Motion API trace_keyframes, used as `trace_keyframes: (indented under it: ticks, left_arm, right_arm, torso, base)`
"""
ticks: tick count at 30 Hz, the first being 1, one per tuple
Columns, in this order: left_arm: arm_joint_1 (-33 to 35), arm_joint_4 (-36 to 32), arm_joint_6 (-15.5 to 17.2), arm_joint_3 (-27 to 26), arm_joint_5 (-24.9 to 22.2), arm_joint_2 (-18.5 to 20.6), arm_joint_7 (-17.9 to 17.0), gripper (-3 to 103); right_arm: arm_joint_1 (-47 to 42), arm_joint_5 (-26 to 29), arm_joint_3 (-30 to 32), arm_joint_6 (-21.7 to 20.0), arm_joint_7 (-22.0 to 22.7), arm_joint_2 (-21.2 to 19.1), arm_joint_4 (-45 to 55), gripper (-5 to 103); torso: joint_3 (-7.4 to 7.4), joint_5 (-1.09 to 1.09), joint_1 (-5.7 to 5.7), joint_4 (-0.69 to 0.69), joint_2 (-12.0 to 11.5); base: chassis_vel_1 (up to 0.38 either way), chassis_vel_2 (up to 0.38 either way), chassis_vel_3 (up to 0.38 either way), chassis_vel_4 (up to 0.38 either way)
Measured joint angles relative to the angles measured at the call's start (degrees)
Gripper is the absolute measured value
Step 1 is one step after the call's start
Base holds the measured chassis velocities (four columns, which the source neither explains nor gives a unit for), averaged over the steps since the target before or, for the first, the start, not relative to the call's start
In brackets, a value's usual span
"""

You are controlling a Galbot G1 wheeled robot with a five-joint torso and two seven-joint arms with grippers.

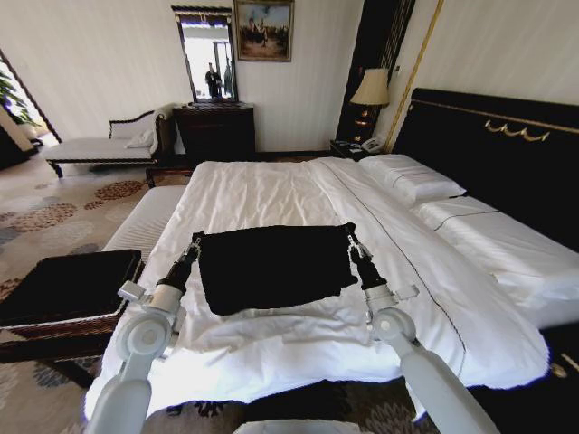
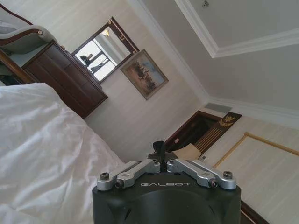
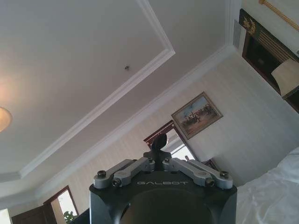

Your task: Fold the clothes on the bed and place them into the basket.

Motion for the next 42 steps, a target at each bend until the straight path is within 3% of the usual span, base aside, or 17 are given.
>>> trace_keyframes:
  ticks: [6, 11, 14, 18, 21, 24, 27, 30, 31, 32, 33, 35, 36, 38, 39, 40, 42]
  left_arm:
    - [3.7, -3.6, -0.1, -0.2, 0.3, -0.4, -0.6, 1]
    - [9.4, -10.3, -0.2, -0.3, 1.0, -1.3, -2.8, 1]
    - [15.1, -16.2, -0.1, -2.1, 1.0, -1.4, -4.6, 1]
    - [18.6, -17.1, 0.6, -5.5, -1.5, -0.3, -8.2, 1]
    - [18.6, -17.1, 1.6, -6.8, -3.1, 0.5, -10.6, 1]
    - [14.4, -17.0, 4.7, -6.6, -5.5, 1.0, -14.2, 1]
    - [11.9, -17.0, 5.7, -5.3, -5.5, 0.5, -15.2, 1]
    - [4.4, -11.2, 8.5, 0.1, -4.8, -0.9, -16.0, 1]
    - [4.4, -11.2, 8.5, 0.1, -4.8, -0.9, -16.0, 1]
    - [1.6, -7.2, 9.1, 2.2, -4.0, -1.3, -16.1, 1]
    - [-3.3, 1.2, 9.6, 5.5, -2.0, -2.0, -16.0, 1]
    - [-5.3, 4.7, 9.7, 6.7, -1.0, -2.3, -16.0, 1]
    - [-11.1, 14.8, 9.0, 9.4, 2.3, -3.5, -15.1, 1]
    - [-15.4, 23.8, 7.7, 10.9, 5.3, -4.6, -13.9, 1]
    - [-15.4, 23.8, 7.7, 10.9, 5.3, -4.6, -13.9, 1]
    - [-19.9, 32.4, 6.2, 12.0, 7.5, -5.9, -12.3, 1]
    - [-23.4, 38.0, 5.0, 12.4, 8.3, -6.9, -10.5, 1]
  right_arm:
    - [-4.9, -2.7, 2.2, 1.0, 0.7, 0.7, 3.3, 2]
    - [-12.1, -6.3, 4.0, 1.0, 6.1, 1.5, 11.4, 2]
    - [-16.8, -9.8, 5.3, 0.8, 12.2, 2.2, 18.9, 2]
    - [-18.6, -12.6, 6.9, -0.7, 17.9, 2.4, 24.5, 2]
    - [-18.1, -12.9, 7.5, -2.8, 21.7, 1.6, 27.0, 2]
    - [-14.5, -12.8, 7.2, -7.7, 30.3, -0.8, 29.3, 2]
    - [-12.7, -12.5, 6.0, -9.2, 32.1, -1.8, 27.6, 2]
    - [-5.0, -10.0, -2.3, -12.1, 35.9, -3.2, 17.1, 2]
    - [-5.0, -10.0, -2.3, -12.1, 35.9, -3.2, 17.1, 2]
    - [-1.5, -8.7, -5.6, -12.7, 36.6, -3.2, 12.5, 2]
    - [4.9, -6.5, -10.9, -13.3, 37.3, -2.5, 4.2, 2]
    - [7.3, -6.0, -12.7, -13.3, 37.3, -2.1, 1.1, 2]
    - [14.1, -5.5, -17.2, -12.6, 36.3, -0.1, -9.4, 2]
    - [19.1, -5.0, -20.2, -12.0, 34.4, 1.7, -18.1, 2]
    - [19.1, -5.0, -20.2, -12.0, 34.4, 1.7, -18.1, 2]
    - [23.3, -4.2, -22.0, -11.7, 32.2, 3.4, -24.4, 2]
    - [26.6, -4.0, -23.0, -11.0, 29.9, 4.8, -28.9, 2]
  torso:
    - [0.00, 0.00, 0.00, 0.01, 0.0]
    - [0.00, 0.00, 0.01, -0.01, 0.0]
    - [0.00, 0.01, 0.00, 0.00, 0.0]
    - [0.00, -0.01, -0.01, 0.00, 0.0]
    - [0.00, -0.01, -0.01, 0.01, 0.0]
    - [0.00, -0.02, 0.00, 0.01, 0.0]
    - [0.01, -0.02, 0.00, -0.01, 0.0]
    - [0.01, 0.02, -0.01, 0.02, 0.0]
    - [0.01, 0.02, -0.01, 0.02, 0.0]
    - [0.01, 0.00, -0.01, 0.01, 0.0]
    - [0.01, 0.01, 0.00, -0.03, 0.0]
    - [0.03, 0.01, 0.00, 0.02, 0.0]
    - [0.03, -0.01, 0.04, 0.01, 0.0]
    - [0.05, 0.03, 0.06, 0.01, 0.0]
    - [0.05, 0.03, 0.06, 0.01, 0.0]
    - [0.06, -0.02, 0.08, 0.00, 0.0]
    - [0.04, -0.01, 0.06, 0.01, 0.0]
  base:
    - [0.000, 0.000, 0.000, 0.000]
    - [0.000, 0.000, 0.000, 0.000]
    - [0.000, 0.000, 0.000, 0.000]
    - [0.000, 0.000, 0.000, 0.000]
    - [0.000, 0.000, 0.000, 0.000]
    - [0.000, 0.000, 0.000, 0.000]
    - [0.000, 0.000, 0.000, 0.000]
    - [0.000, 0.000, 0.000, 0.000]
    - [0.000, 0.000, 0.000, 0.000]
    - [0.000, 0.000, 0.000, 0.000]
    - [0.000, 0.000, 0.000, 0.000]
    - [0.000, 0.000, 0.000, 0.000]
    - [0.000, 0.000, 0.000, 0.000]
    - [0.000, 0.000, 0.000, 0.000]
    - [0.000, 0.000, 0.000, 0.000]
    - [0.000, 0.000, 0.000, 0.000]
    - [0.000, 0.000, 0.000, 0.000]
